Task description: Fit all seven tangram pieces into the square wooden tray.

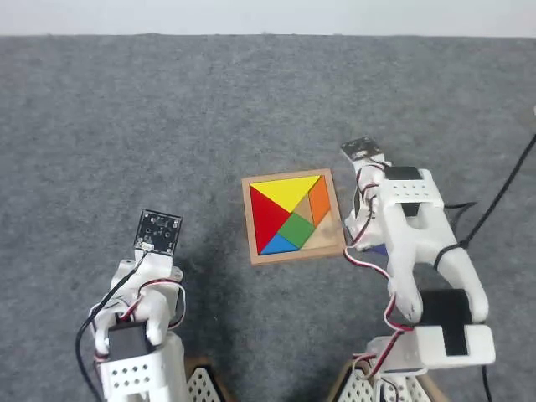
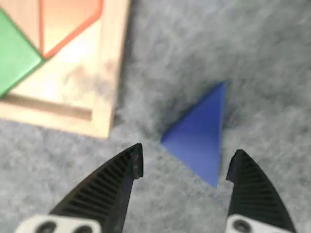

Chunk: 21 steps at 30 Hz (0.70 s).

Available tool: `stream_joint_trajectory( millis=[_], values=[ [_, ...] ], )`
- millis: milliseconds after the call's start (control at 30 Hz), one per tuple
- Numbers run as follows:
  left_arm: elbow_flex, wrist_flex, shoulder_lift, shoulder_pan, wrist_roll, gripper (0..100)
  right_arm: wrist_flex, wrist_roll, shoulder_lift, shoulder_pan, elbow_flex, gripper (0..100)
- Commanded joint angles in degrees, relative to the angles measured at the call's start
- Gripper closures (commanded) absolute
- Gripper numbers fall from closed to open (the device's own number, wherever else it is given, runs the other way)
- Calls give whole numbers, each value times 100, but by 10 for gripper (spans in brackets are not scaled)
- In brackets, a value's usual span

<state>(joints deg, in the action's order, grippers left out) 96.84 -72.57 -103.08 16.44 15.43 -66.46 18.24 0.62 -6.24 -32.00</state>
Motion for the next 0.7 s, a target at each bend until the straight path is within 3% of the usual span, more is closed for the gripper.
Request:
stream_joint_trajectory(
  millis=[0,400,667],
  values=[
    [-40,-26,-114,44,79,988,374,264,259,84,114,709],
    [-40,-26,-114,44,79,988,312,290,963,374,501,714],
    [-40,-26,-114,44,79,988,330,334,980,382,492,872]
  ],
)
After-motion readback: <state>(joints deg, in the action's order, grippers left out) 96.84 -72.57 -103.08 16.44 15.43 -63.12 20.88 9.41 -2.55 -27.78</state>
